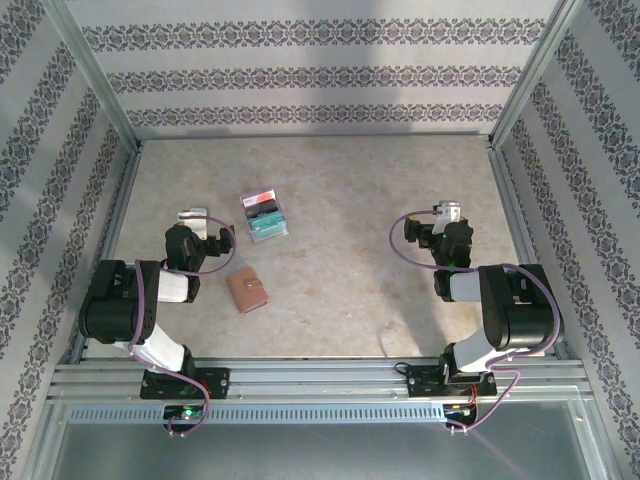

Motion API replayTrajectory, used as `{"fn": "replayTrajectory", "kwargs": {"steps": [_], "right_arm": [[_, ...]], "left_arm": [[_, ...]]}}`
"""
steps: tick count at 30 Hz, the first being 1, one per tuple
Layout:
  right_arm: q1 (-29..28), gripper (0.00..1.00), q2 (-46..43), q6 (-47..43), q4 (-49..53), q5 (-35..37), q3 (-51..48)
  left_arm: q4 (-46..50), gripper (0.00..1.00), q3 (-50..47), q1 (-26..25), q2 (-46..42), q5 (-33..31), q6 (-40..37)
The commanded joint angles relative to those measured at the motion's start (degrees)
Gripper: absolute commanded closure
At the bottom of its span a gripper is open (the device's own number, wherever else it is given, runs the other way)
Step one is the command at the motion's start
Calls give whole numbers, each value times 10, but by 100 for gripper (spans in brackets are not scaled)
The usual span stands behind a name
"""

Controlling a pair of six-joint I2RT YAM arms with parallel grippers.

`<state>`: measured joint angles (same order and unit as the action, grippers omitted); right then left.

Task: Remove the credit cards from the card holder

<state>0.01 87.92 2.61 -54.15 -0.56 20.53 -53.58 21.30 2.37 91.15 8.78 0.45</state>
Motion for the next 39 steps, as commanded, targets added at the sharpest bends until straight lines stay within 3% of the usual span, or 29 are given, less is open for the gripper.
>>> {"fn": "replayTrajectory", "kwargs": {"steps": [1, 20, 26, 29, 34, 36, 39], "right_arm": [[1, 2, -2, -5, -3, -11, 10], [1, 2, -4, -5, -3, -10, 9], [0, 2, -29, -1, 37, 7, 22], [0, 2, -58, 2, 63, 19, 22], [-1, 2, -124, 38, 169, 88, 37], [-1, 2, -151, 61, 220, 114, 47], [-5, 2, -190, 88, 287, 134, 54]], "left_arm": [[-16, 1, 5, 4, 2, 6, 0], [-34, 1, -7, 6, -8, -16, 14], [29, 1, -3, 6, -69, -37, 18], [105, 1, 8, 6, -128, -70, 35], [333, 1, 42, -3, -252, -170, 145], [418, 1, 45, -4, -312, -217, 223], [526, 1, 48, -5, -389, -214, 290]]}}
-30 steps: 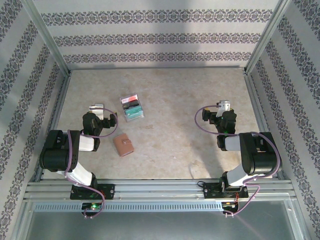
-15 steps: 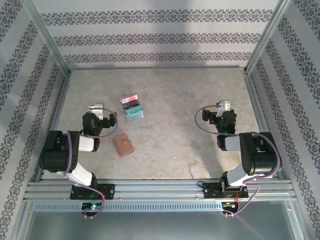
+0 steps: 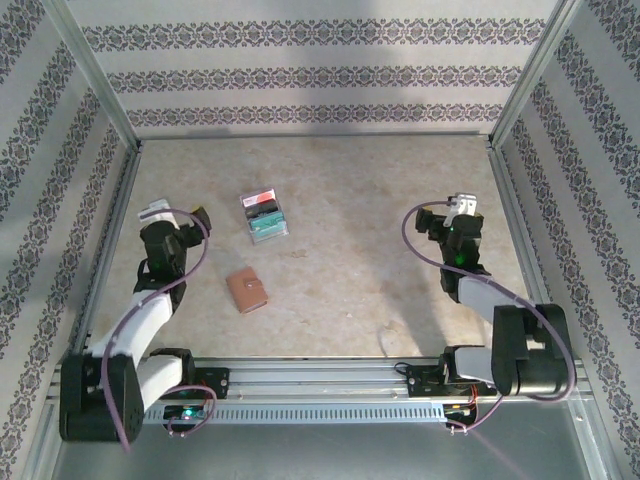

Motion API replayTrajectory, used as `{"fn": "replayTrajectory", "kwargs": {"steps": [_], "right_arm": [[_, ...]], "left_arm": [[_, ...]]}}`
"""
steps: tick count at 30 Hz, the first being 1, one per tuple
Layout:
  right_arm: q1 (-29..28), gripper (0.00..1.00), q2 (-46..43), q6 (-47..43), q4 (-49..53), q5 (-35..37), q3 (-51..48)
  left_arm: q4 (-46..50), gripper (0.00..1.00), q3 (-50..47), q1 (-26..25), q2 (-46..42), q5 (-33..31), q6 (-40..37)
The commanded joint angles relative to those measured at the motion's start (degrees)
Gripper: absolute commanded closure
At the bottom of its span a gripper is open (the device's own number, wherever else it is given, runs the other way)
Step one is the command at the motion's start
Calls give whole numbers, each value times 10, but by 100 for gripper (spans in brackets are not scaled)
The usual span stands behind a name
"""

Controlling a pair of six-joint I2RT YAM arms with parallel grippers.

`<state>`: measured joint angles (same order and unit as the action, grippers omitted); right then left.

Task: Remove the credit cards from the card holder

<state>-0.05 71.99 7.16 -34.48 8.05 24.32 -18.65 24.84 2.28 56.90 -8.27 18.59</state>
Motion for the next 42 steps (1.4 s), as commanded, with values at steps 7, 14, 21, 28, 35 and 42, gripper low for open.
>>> {"fn": "replayTrajectory", "kwargs": {"steps": [7, 14, 21, 28, 35, 42], "right_arm": [[-33, 2, -113, 61, 240, 57, 35], [-82, 2, -146, 93, 382, 69, 79], [-145, 2, -145, 151, 486, 87, 110], [-199, 2, -133, 192, 536, 73, 135], [-216, 6, -115, 212, 540, 45, 155], [-218, 14, -89, 233, 534, 7, 161]], "left_arm": [[372, 1, 11, -17, -162, 32, 189], [417, 20, -20, -95, -211, 89, 251], [406, 34, -36, -206, -171, 69, 286], [339, 40, -65, -226, -115, 107, 292], [263, 46, -87, -228, -67, 154, 280], [218, 58, -94, -243, -29, 176, 269]]}}
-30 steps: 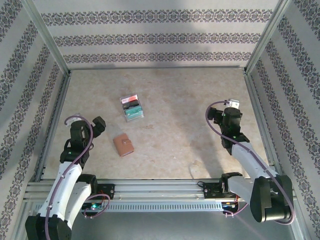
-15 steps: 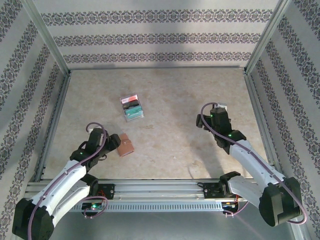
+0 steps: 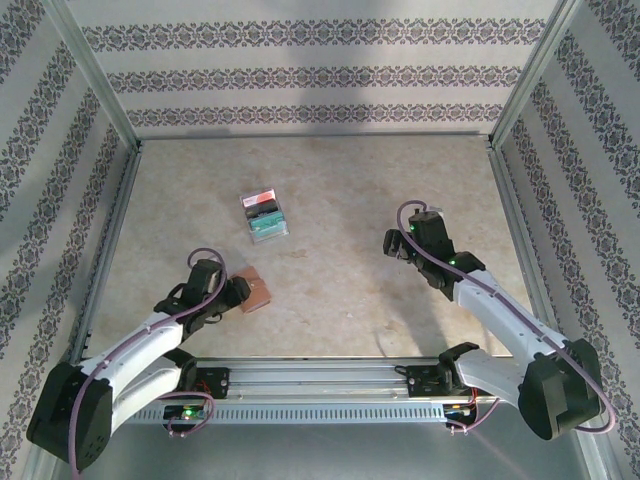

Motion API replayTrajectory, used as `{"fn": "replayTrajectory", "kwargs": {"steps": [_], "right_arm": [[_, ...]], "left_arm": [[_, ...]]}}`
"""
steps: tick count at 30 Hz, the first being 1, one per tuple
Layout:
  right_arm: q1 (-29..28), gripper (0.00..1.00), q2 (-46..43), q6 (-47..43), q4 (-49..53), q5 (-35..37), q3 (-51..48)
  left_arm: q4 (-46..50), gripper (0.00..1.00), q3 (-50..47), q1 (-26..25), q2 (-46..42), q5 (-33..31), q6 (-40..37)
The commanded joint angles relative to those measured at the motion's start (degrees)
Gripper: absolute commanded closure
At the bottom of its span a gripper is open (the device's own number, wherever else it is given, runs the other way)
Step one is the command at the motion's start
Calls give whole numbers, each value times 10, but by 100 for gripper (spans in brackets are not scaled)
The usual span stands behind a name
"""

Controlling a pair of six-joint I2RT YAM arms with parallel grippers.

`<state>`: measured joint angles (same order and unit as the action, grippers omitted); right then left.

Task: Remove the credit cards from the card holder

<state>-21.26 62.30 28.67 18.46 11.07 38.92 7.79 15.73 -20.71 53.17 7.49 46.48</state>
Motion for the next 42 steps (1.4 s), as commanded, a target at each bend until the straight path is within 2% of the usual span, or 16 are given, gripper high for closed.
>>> {"fn": "replayTrajectory", "kwargs": {"steps": [1, 6, 17, 25, 30, 34, 37, 42], "right_arm": [[-7, 15, 11, 22, 4, -27, 15], [-10, 21, 24, 40, -2, -51, 11], [-31, 29, 36, 66, 10, -82, 3], [-71, 36, 48, 95, 33, -89, 0], [-107, 45, 78, 117, 45, -98, 17], [-149, 49, 119, 136, 59, -93, 44], [-174, 50, 152, 145, 64, -91, 62], [-183, 54, 189, 161, 41, -110, 67]], "left_arm": [[-56, 61, -1, -17, 16, 22, -13], [-121, 68, 16, -53, 78, 26, -15], [-277, 74, 126, -175, 310, -7, 17], [-293, 74, 208, -238, 392, -64, 48], [-299, 74, 218, -263, 406, -92, 70], [-294, 69, 209, -275, 397, -108, 87], [-273, 59, 198, -276, 383, -115, 97], [-242, 46, 196, -276, 371, -108, 91]]}}
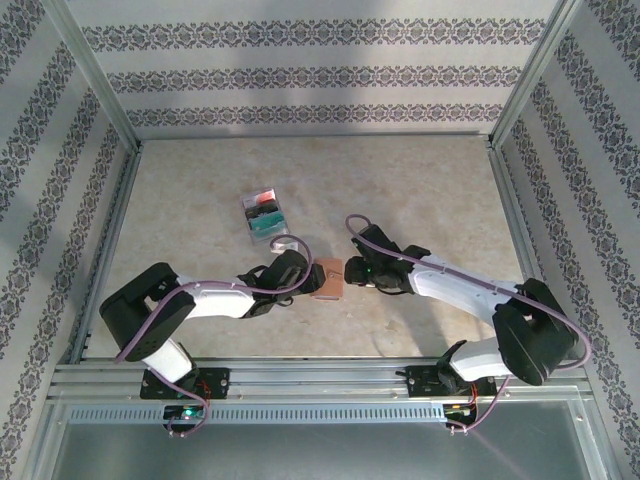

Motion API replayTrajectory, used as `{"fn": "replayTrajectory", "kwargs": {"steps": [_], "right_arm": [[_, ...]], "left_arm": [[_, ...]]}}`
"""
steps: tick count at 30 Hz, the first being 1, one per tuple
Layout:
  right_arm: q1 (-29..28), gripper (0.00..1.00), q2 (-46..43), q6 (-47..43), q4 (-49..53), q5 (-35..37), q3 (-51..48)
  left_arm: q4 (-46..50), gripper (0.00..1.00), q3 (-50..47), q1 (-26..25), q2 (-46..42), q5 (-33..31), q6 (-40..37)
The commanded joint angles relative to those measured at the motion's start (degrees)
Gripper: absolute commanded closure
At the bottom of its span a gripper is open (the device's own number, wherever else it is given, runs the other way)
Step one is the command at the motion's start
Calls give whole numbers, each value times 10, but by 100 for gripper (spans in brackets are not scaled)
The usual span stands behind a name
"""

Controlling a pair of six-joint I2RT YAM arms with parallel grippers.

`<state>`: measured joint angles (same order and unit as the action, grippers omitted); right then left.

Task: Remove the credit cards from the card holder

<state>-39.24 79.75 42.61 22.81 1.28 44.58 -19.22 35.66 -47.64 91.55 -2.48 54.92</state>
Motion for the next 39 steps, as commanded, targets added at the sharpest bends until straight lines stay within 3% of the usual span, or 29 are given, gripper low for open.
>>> {"fn": "replayTrajectory", "kwargs": {"steps": [1, 7, 13, 25, 28, 32, 39], "right_arm": [[-2, 56, 21, 23, -6, -13, 10], [7, 58, 27, 25, -9, -11, 3], [33, 59, -21, 33, -23, -7, -31], [51, 58, -51, 38, -55, -26, -58], [56, 55, -55, 41, -72, -44, -65], [76, 47, -76, 40, -104, -89, -83], [135, 28, -136, 68, -246, -229, -146]], "left_arm": [[34, 44, 0, -7, -9, -2, 4], [23, 43, 34, -11, 48, 64, -8], [92, 51, 66, -19, 56, 39, -19], [77, 90, 63, -24, 53, 35, -26], [50, 99, 50, -24, 42, 37, -35], [7, 100, 25, -23, 9, 35, -57], [-62, 100, -24, -14, -89, 49, -114]]}}
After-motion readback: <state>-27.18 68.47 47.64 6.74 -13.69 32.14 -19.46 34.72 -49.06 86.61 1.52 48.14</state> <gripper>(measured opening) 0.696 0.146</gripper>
